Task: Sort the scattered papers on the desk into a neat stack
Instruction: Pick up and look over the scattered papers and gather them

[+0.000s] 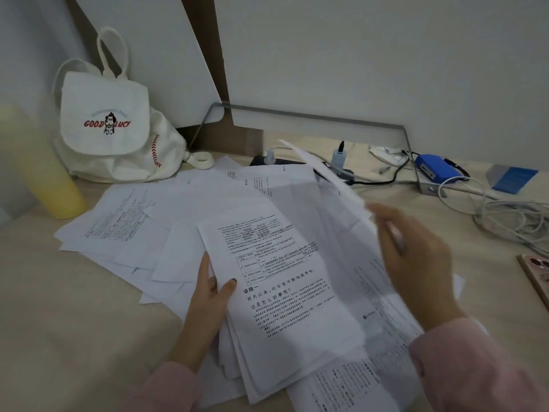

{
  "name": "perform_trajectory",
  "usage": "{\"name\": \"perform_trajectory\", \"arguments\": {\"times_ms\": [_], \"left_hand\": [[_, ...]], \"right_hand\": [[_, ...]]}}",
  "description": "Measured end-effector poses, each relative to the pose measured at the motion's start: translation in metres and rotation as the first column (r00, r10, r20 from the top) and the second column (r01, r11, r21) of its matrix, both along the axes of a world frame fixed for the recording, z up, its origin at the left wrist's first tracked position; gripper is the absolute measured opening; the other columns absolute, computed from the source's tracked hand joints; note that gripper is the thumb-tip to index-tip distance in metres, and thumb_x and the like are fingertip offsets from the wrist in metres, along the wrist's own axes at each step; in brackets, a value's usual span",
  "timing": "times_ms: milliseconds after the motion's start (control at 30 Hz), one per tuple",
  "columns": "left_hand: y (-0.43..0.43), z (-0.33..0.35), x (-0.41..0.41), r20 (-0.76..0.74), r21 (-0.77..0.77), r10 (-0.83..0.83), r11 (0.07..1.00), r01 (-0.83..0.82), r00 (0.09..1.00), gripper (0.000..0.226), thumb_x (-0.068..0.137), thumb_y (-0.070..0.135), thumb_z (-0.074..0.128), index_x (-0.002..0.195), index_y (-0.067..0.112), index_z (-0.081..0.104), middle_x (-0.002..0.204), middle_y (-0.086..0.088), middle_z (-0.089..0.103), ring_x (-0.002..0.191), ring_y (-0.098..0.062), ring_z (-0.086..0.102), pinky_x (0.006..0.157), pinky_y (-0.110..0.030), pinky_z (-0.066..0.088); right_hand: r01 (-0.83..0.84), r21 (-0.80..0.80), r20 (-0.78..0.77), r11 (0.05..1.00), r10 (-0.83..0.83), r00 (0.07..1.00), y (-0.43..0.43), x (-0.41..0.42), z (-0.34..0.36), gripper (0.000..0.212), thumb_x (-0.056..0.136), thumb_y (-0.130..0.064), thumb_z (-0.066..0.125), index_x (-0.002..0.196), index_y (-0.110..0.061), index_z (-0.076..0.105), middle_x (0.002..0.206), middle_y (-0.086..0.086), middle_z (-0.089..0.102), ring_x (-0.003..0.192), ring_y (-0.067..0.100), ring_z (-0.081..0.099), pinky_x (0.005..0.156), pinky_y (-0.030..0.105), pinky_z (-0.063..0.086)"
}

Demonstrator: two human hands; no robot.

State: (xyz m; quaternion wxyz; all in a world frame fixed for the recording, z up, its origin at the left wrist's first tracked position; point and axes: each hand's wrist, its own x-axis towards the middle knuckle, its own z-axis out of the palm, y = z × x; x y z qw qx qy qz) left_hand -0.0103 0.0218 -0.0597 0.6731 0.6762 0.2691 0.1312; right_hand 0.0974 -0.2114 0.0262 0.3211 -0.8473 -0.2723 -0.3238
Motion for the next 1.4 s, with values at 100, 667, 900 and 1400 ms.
{"name": "perform_trajectory", "arguments": {"times_ms": [100, 667, 900, 1400], "left_hand": [[-0.003, 0.004, -0.001, 0.012, -0.047, 0.019, 0.999, -0.019, 1.000, 0.067, 0.094, 0.012, 0.048, 0.147, 0.033, 0.011, 0.119, 0.000, 0.053, 0.094, -0.001, 0.055, 0.082, -0.023, 0.043], [0.000, 0.001, 0.000, -0.135, 0.110, -0.004, 0.994, 0.019, 0.991, 0.014, 0.087, 0.024, 0.059, 0.077, 0.014, 0.060, 0.077, -0.002, 0.058, 0.073, -0.018, 0.053, 0.067, -0.025, 0.039], [0.004, 0.005, -0.001, -0.155, -0.079, 0.009, 0.997, -0.021, 0.988, 0.023, 0.083, 0.021, 0.063, 0.071, 0.010, 0.046, 0.073, -0.009, 0.043, 0.070, -0.020, 0.041, 0.065, -0.029, 0.030], [0.006, 0.003, -0.004, -0.194, -0.024, -0.105, 0.994, 0.103, 0.975, 0.032, 0.077, 0.038, 0.069, 0.073, 0.009, 0.056, 0.077, -0.005, 0.052, 0.074, -0.017, 0.049, 0.071, -0.030, 0.036]], "right_hand": [[-0.173, -0.104, 0.005, 0.979, 0.174, 0.985, 0.019, -0.021, -0.027, 0.025, 0.086, -0.016, 0.053, 0.104, -0.011, 0.071, 0.094, 0.000, 0.074, 0.080, 0.005, 0.067, 0.072, 0.015, 0.052], [-0.526, -0.388, -0.245, 0.757, 0.465, 0.851, 0.052, -0.071, -0.091, 0.022, 0.085, -0.018, 0.053, 0.097, -0.015, 0.070, 0.101, -0.002, 0.071, 0.092, 0.013, 0.067, 0.081, 0.023, 0.054], [-0.072, -0.327, -0.155, 0.942, 0.021, 0.988, 0.026, -0.032, -0.072, 0.039, 0.067, -0.018, 0.071, 0.103, -0.004, 0.064, 0.105, 0.013, 0.065, 0.095, 0.030, 0.059, 0.086, 0.034, 0.042], [0.406, 0.680, -0.673, 0.610, 0.740, 0.016, 0.076, -0.016, -0.068, 0.017, 0.092, -0.001, 0.044, 0.095, -0.010, 0.058, 0.100, 0.009, 0.066, 0.090, 0.020, 0.063, 0.072, 0.027, 0.059]]}}
